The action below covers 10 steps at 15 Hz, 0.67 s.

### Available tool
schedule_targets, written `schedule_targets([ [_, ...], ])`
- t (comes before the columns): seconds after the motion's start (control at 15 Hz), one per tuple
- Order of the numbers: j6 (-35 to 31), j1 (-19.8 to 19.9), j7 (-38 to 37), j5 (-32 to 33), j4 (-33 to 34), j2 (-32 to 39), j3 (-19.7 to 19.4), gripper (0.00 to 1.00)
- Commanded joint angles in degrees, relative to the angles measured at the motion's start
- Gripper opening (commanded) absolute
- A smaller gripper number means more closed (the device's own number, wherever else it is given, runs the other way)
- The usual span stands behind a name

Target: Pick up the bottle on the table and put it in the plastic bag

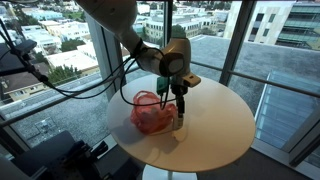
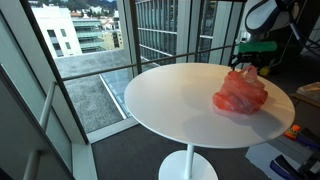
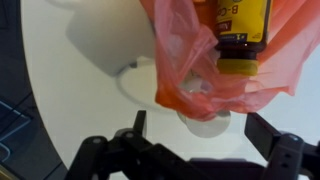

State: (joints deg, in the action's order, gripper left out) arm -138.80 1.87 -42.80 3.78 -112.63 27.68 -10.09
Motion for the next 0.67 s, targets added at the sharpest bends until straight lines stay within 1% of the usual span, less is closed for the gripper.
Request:
schedule_targets([
  [0.0,1.1,-0.7,-2.4,-2.2,1.8,1.0,-0.9,1.0],
  [0.27,0.9,-0.6,-4.1,-3.7,2.2,1.3,-1.1,1.0],
  [0.6,0.8,-0.4,-5.7,-3.7,3.9,2.6,-1.6,1.0],
])
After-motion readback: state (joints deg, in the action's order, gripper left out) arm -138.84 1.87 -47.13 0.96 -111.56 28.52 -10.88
